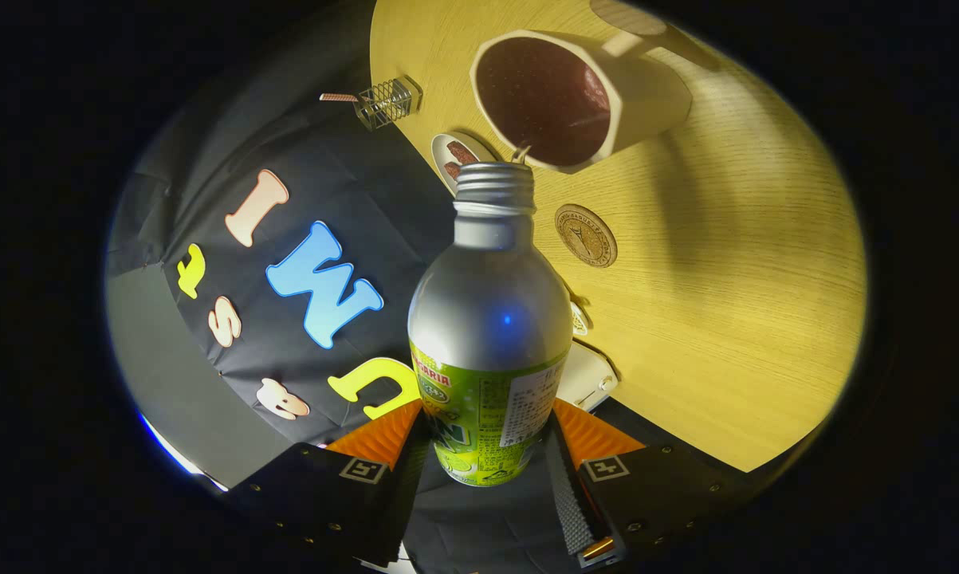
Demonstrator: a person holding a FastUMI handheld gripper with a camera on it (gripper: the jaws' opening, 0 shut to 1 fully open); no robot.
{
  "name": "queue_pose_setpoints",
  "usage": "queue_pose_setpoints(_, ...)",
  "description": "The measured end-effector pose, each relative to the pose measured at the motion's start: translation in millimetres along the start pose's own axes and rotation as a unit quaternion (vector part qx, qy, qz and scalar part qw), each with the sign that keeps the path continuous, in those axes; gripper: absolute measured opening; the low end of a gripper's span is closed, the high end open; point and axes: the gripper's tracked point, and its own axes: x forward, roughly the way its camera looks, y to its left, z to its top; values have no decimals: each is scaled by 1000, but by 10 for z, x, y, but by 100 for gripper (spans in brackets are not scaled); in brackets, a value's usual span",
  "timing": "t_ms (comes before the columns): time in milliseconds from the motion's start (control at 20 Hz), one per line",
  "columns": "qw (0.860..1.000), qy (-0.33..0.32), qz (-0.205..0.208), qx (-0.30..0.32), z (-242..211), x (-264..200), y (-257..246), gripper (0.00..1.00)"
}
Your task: Take the bottle from table, then pour the juice into the cup, finally place the bottle on the coaster
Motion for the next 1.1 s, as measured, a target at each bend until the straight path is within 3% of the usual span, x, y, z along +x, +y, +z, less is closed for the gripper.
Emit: queue_pose_setpoints(1100, 999, -11, 16, 39, 148, -26, 172, 74)
